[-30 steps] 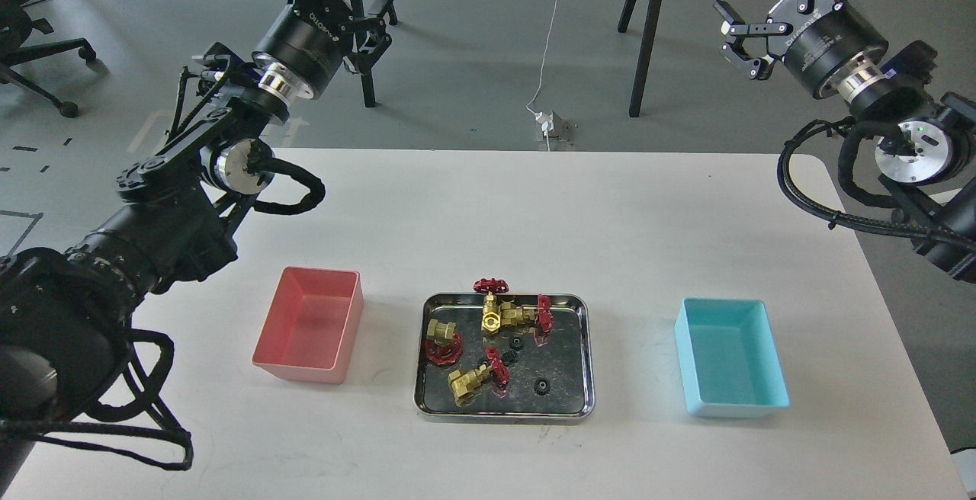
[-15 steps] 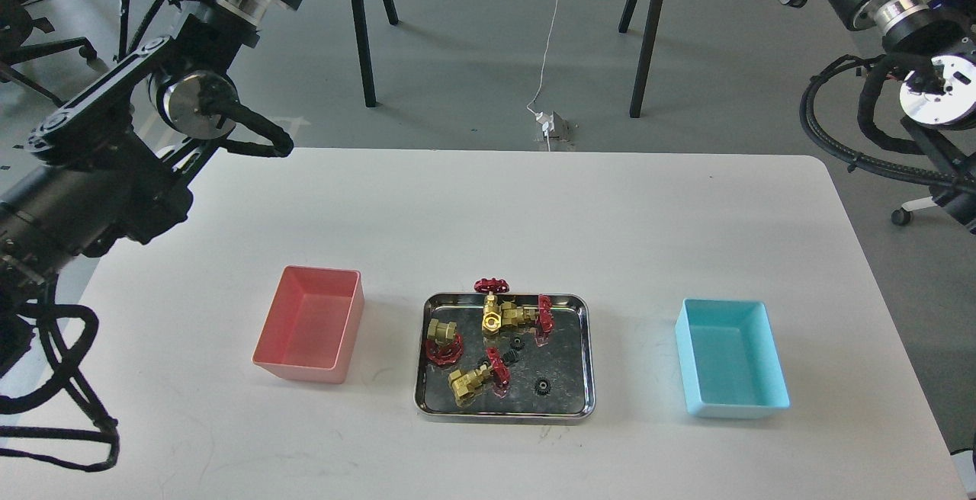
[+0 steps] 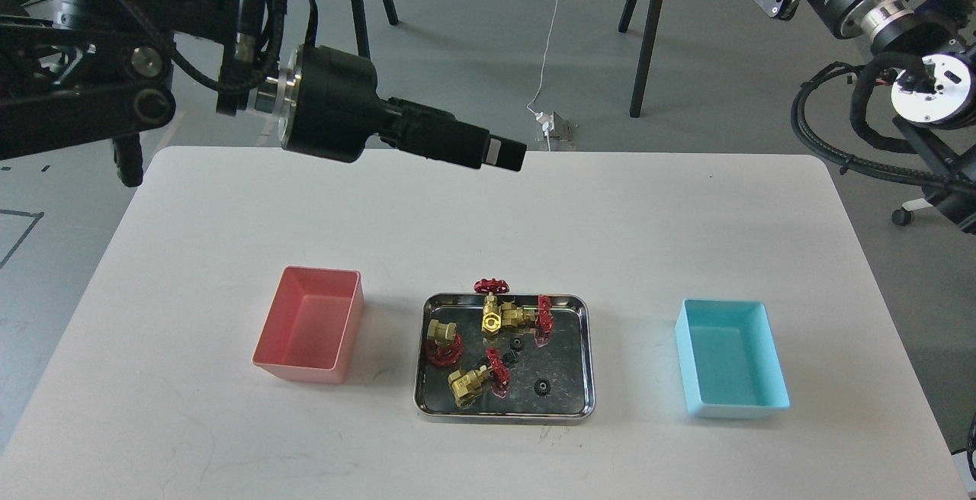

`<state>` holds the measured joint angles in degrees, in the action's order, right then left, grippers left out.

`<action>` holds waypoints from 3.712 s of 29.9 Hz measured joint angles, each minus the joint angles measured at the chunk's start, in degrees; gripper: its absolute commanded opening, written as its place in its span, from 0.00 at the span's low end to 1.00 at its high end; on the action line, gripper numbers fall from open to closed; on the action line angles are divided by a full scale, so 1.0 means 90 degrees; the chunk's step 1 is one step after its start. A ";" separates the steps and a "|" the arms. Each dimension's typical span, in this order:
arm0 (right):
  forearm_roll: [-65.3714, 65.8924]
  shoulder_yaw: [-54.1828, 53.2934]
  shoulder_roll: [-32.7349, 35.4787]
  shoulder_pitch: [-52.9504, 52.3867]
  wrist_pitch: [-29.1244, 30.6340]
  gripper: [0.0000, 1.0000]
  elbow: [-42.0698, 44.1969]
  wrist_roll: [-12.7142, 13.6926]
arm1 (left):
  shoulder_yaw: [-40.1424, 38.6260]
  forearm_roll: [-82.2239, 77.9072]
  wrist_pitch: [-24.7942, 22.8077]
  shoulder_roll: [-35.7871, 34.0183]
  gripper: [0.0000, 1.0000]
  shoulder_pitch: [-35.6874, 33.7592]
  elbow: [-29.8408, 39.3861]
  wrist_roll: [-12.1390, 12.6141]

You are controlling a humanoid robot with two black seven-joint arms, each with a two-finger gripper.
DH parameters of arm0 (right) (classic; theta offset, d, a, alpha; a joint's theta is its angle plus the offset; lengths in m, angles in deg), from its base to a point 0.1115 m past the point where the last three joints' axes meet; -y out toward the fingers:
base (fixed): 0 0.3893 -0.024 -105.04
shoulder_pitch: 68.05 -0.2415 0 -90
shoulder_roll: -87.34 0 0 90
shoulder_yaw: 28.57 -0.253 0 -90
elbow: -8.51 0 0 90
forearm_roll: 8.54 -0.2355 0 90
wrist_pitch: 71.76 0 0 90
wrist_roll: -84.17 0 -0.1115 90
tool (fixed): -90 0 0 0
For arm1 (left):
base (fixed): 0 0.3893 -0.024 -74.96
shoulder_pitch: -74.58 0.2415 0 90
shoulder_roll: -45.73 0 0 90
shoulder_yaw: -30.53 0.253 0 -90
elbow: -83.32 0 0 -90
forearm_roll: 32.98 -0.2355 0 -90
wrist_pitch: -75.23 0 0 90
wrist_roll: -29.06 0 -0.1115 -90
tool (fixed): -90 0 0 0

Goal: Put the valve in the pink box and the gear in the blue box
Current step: 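Lower the left gripper onto a brass valve in the tray and grasp it, then lift the brass valve and carry it over the pink box, then lower the valve into the pink box and open the left gripper, then withdraw the left gripper and reach the right gripper toward the tray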

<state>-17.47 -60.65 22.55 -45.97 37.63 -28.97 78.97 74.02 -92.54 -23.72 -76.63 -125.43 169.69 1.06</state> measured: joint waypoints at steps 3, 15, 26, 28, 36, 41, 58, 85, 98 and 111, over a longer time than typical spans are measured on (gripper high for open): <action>0.0001 -0.0115 -0.0181 -0.0401 -0.0130 0.99 0.0088 0.0312 | 0.1127 -0.0555 0.1495 0.0754 0.96 -0.0136 -0.0168 0.0000; 0.0009 -0.0051 -0.0234 -0.0321 -0.0394 0.99 0.0100 0.0443 | 0.1963 -0.1383 0.2931 0.1410 0.96 0.1559 -0.0814 0.0000; 0.0017 -0.0049 -0.0216 -0.0044 -0.0552 0.99 0.0062 0.0442 | 0.1750 -0.1440 0.2985 0.2188 0.85 0.3048 -0.2549 0.0001; 0.0017 -0.0049 -0.0209 -0.0018 -0.0552 0.99 0.0062 0.0443 | 0.1748 -0.1447 0.2988 0.2251 0.83 0.3194 -0.2702 0.0001; 0.0017 -0.0049 -0.0187 0.0117 -0.0552 0.99 0.0062 0.0442 | 0.1781 -0.1458 0.2988 0.2348 0.68 0.3593 -0.3171 0.0001; 0.0017 -0.0049 -0.0209 0.0159 -0.0553 0.99 0.0062 0.0442 | 0.1851 -0.1465 0.2988 0.2409 0.58 0.3686 -0.3299 0.0001; 0.0016 -0.0100 -0.0215 0.0318 -0.0553 0.99 0.0063 0.0432 | 0.1565 -0.1770 0.3170 0.2200 0.06 0.3607 -0.3252 -0.0001; 0.0016 -0.0142 -0.0280 0.0349 -0.0549 0.99 0.0141 0.0392 | 0.0882 -0.3019 0.2786 -0.1323 0.11 0.3680 -0.1959 -0.0002; 0.0008 -0.0150 -0.0224 0.0460 -0.0542 0.99 0.0020 0.0392 | 0.0847 -0.2975 0.2781 -0.0757 0.65 0.4194 -0.2552 0.0000; 0.3907 0.2147 0.0325 -0.0262 -0.0143 0.99 -0.2187 0.0439 | -0.1199 -0.2880 0.2516 -0.1931 0.87 0.4155 -0.1890 -0.0002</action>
<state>17.69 -41.33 25.48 -48.33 36.33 -48.65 82.92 63.23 -118.46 -1.07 -94.01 -88.03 152.68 1.04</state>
